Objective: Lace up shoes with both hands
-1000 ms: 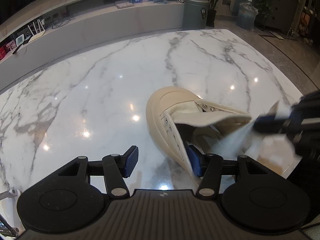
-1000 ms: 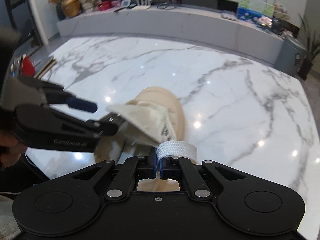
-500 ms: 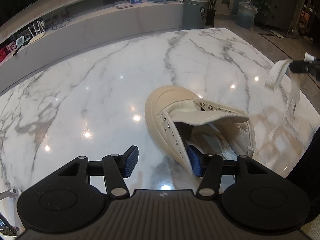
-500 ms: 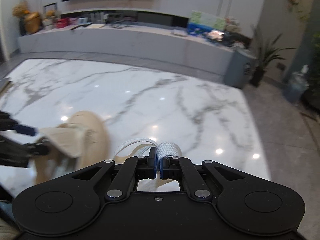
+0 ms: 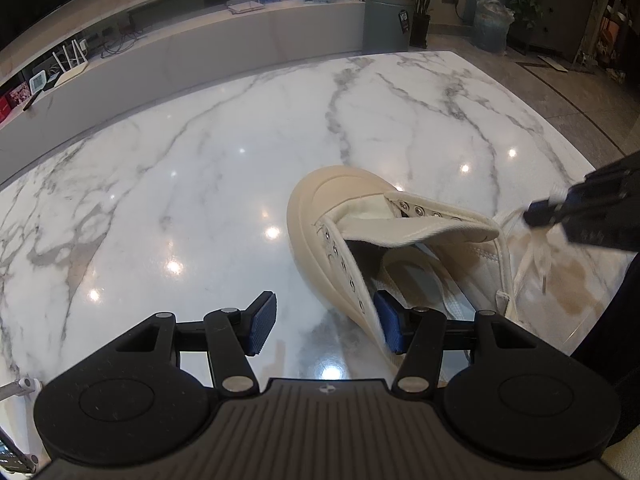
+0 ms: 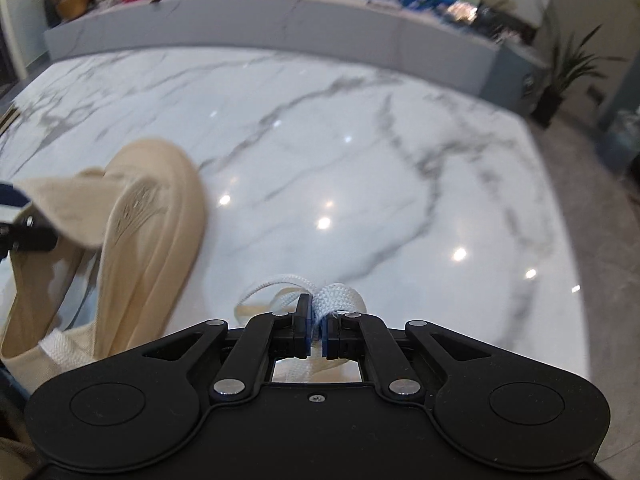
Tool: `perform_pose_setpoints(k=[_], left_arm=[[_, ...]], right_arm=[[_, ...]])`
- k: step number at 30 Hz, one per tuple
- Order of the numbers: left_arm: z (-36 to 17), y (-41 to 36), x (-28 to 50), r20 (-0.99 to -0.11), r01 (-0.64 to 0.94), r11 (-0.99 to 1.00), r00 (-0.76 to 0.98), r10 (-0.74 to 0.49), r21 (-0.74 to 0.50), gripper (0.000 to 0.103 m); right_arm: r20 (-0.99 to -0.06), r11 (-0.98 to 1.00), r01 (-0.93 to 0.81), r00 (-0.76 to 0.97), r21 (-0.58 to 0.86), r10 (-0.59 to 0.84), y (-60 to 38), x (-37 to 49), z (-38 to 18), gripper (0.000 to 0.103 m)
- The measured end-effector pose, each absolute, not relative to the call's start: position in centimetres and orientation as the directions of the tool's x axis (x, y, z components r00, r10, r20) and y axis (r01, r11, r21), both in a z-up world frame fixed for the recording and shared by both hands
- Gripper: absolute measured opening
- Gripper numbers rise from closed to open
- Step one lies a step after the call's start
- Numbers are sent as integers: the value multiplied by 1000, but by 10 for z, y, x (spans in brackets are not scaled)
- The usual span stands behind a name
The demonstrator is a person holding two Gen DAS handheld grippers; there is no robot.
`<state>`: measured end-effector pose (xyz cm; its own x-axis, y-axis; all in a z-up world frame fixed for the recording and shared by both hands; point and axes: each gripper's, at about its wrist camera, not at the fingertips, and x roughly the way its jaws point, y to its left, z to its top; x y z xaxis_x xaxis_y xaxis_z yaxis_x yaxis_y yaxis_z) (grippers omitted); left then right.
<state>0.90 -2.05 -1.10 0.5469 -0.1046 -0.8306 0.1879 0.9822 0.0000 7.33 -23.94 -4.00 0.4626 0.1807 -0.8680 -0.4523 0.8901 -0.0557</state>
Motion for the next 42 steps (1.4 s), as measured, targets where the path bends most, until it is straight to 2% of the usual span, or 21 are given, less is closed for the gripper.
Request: perform_pose_setpoints(k=[1,2,4,10,14,22,26,31,38,42], left_arm=[[-11,-20,9,-831,188,982,547,-105,0,53],[-11,-21,9,-831,188,982,546,-105,0,53],[-11,-21,9,-831,191,982,546,-103,4,53],[-10,-23,8,-831,205,979,547,-103,14,52],[-10,-21,7,-831,215,976,540,-136,-20,39],[-8,-21,4,-829,215,976,542,-136,-19,41],[-9,-19,5,-828,211,977,542,-146,-35,41],[-11,-14,6,-829,202,977,535,-163,-62,42],[-11,-11,8,-830,204,976,529,-175,-76,43],[-12,-9,9,-832,202,976,525,-179,-82,45]], right_arm=[[-876,888,-458,446,-46,185,-237,72,-42,17],[-878,886,-461,440,-42,187,-237,71,-42,31],[-880,880,-473,428,-25,206,-236,68,-38,38],[-861,840,-536,387,83,331,-232,49,-7,39],[-833,777,-618,367,114,414,-218,29,12,39],[-807,696,-707,333,129,488,-179,14,26,39],[-818,690,-710,308,142,486,-161,15,16,39],[-860,737,-670,322,87,395,-142,22,-8,39],[-877,796,-584,287,160,386,-137,34,-27,40],[-883,822,-554,313,129,350,-132,31,-28,40]])
